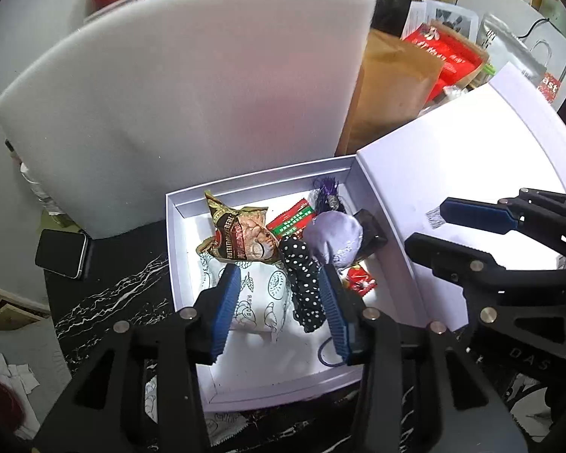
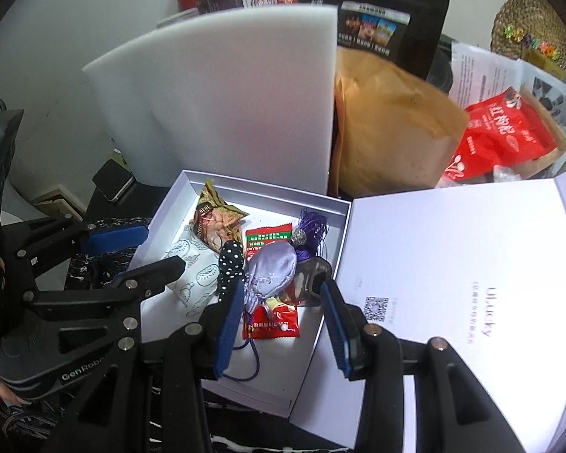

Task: Organize objects
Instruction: 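Open both tools to release the scrunchie and pouch in the box, then withdraw both open tools from the box back over the table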

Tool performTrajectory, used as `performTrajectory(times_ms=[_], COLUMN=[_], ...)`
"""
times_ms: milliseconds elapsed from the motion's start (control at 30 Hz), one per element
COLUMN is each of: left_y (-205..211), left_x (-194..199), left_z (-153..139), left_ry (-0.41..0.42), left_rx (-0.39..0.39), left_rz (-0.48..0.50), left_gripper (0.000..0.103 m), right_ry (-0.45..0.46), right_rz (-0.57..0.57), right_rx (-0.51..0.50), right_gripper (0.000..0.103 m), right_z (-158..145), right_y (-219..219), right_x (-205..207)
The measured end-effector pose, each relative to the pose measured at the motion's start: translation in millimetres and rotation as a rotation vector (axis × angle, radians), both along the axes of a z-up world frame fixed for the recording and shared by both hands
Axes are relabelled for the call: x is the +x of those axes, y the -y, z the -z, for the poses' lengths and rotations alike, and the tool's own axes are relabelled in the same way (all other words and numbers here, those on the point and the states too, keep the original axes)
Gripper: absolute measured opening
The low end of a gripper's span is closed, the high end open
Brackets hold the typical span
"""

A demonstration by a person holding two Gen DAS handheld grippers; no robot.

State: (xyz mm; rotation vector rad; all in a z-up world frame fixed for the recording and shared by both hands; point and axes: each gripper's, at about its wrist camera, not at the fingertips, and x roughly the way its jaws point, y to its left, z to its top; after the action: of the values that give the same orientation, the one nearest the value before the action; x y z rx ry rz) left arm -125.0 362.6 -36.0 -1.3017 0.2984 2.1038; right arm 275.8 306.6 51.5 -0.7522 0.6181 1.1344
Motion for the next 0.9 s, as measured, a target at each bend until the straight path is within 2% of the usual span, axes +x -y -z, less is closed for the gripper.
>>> performTrajectory(times_ms=[100, 467, 900], left_y=[5.9, 46.4, 104.5], left_x=[5.9, 32.7, 71.4], left_z=[-11.9, -54.7, -87.7], left_ry=[-0.016, -0.068, -0.112], left_rx=[0.008, 0.025, 0.025], left_rz=[-0.014, -0.071, -0.149], left_gripper=[0.042, 0.051, 0.058], right_ry=[0.012, 0.051, 0.072], right_rz=[-0.006, -0.048, -0.086], right_rx=[0.020, 0.069, 0.092], right_gripper=[0.047, 0.047, 0.048], right_z=[-9.7, -33.0, -41.6], right_y=[6.0, 27.9, 57.4], right_x=[-8.5, -46.6, -94.5])
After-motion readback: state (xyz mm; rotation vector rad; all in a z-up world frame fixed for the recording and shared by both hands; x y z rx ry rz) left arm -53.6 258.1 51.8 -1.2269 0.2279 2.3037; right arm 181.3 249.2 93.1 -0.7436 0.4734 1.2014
